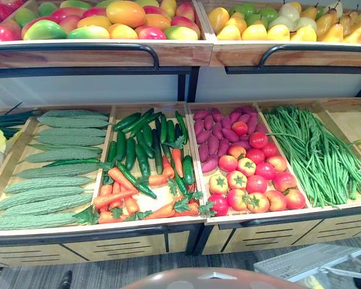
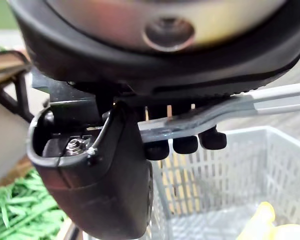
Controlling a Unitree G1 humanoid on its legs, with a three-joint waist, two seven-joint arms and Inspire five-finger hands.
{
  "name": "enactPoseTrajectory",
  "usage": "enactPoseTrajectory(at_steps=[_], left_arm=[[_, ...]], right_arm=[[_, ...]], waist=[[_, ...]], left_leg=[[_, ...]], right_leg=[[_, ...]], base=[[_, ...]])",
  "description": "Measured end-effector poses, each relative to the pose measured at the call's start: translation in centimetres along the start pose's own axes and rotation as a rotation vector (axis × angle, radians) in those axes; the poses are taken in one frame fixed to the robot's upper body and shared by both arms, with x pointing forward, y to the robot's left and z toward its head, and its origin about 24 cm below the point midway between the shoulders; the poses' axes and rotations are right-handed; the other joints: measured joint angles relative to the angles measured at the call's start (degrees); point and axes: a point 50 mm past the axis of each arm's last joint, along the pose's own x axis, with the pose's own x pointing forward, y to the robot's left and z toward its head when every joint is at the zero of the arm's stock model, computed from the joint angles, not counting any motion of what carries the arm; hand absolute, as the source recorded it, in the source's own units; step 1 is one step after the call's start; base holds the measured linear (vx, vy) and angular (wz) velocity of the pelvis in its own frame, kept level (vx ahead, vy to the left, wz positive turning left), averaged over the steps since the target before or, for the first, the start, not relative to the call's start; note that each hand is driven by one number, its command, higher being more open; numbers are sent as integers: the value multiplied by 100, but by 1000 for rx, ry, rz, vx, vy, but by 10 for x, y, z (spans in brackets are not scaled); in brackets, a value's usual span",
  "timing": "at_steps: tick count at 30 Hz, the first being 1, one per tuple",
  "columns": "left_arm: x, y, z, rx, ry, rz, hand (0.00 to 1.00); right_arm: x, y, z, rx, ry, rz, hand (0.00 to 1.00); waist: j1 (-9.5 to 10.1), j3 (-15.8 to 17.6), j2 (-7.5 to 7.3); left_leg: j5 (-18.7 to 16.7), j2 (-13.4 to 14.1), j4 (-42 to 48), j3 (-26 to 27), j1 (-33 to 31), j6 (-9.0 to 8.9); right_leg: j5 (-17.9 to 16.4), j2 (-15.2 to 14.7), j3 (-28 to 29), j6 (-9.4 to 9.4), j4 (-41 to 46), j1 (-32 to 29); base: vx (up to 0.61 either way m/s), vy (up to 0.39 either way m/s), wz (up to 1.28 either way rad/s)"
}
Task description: Pick vegetable in the basket
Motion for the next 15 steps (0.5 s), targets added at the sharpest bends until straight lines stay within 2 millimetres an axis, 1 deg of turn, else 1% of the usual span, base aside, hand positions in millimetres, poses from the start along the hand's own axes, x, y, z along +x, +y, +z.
enactPoseTrajectory(at_steps=[2,4,5,6,7,8,9,10,12,13,14,15], left_arm=[[-1,-5,-5,14,25,-28,100],[-1,-10,-7,28,40,-61,100],[-1,-12,-7,34,39,-68,100],[0,-14,-6,53,36,-79,100],[3,-17,-7,88,52,-113,100],[3,-19,-7,96,56,-129,100],[4,-21,-9,97,64,-138,100],[4,-24,-10,94,69,-143,100],[4,-30,-12,97,78,-163,100],[3,-34,-16,116,95,-181,100],[1,-35,-21,161,111,-198,100],[-1,-37,-28,207,137,-224,100]], right_arm=[[-2,15,-10,8,38,70,0],[-4,30,-23,26,97,147,0],[-5,32,-26,26,110,164,0],[-6,38,-33,31,140,200,0],[-9,44,-44,63,186,254,0],[-10,47,-46,79,192,267,0],[-10,49,-46,88,193,281,0],[-10,51,-45,92,190,292,0],[-9,58,-41,104,177,311,0],[-5,67,-36,141,170,322,0],[-4,76,-32,184,165,327,0],[-5,90,-28,221,160,333,0]], waist=[[4,9,-16],[12,28,-19],[7,21,-37],[7,52,8],[-14,173,15],[-12,204,-26],[-11,256,7],[-12,265,-28],[-12,377,-5],[0,475,-21],[16,515,-1],[7,533,3]], left_leg=[[-39,5,54,-25,-1,17],[-145,8,148,-83,10,0],[-176,7,180,-92,10,4],[-233,2,216,-103,17,-8],[-394,-5,301,-99,144,-57],[-424,-4,301,-88,190,-64],[-459,-5,313,-76,204,-61],[-489,-4,351,-53,207,-50],[-552,6,395,24,247,-47],[-583,16,382,155,367,-46],[-610,25,379,255,425,-52],[-634,30,377,333,465,-48]], right_leg=[[-65,-4,-21,35,87,2],[-169,-30,-80,-9,187,18],[-196,-33,-82,-15,213,23],[-261,-49,-96,-9,273,31],[-431,-76,-122,-21,346,155],[-449,-76,-118,-31,346,205],[-464,-78,-112,-31,349,215],[-464,-78,-99,-31,349,242],[-465,-77,-58,-32,342,261],[-464,-59,50,-32,343,295],[-463,-38,137,-30,340,289],[-459,-23,213,-24,333,279]], base=[[54,-14,7],[62,-4,10],[87,5,10],[218,22,4],[283,32,0],[245,32,-4],[129,24,-7],[105,27,-9],[93,32,-19],[47,43,-41],[52,48,-49],[35,37,-38]])
